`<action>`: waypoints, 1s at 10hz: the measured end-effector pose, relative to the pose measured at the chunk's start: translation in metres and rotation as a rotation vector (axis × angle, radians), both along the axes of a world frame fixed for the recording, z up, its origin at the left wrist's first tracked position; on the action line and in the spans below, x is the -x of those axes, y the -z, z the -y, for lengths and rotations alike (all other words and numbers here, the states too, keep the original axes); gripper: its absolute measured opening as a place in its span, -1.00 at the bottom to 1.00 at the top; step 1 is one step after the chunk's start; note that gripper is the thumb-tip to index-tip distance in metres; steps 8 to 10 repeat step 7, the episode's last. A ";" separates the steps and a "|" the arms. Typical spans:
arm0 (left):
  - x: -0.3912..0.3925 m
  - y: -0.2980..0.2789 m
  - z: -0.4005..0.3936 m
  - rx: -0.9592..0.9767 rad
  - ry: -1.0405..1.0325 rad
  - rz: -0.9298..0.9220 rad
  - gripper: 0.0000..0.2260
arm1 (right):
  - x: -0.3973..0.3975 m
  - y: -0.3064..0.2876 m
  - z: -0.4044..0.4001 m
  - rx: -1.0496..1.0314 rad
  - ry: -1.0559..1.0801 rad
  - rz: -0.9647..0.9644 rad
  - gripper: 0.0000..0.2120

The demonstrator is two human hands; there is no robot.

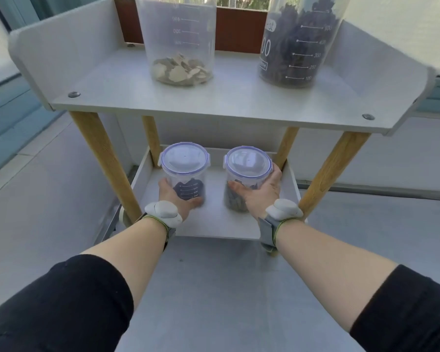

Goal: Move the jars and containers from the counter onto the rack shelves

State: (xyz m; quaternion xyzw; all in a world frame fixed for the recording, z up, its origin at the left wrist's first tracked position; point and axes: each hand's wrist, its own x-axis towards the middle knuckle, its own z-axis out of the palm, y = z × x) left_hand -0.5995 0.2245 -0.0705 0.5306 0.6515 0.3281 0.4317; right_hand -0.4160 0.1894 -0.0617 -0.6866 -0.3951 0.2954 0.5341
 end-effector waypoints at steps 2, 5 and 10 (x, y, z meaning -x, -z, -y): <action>-0.004 0.000 -0.004 0.016 0.000 -0.046 -0.28 | -0.001 0.000 -0.003 -0.032 -0.020 -0.037 0.02; 0.008 -0.018 0.033 0.063 0.007 -0.151 -0.19 | 0.000 -0.005 0.026 0.191 -0.117 0.113 0.02; 0.005 -0.047 0.084 0.052 -0.096 -0.103 -0.34 | 0.010 -0.021 0.047 0.311 -0.283 0.212 -0.06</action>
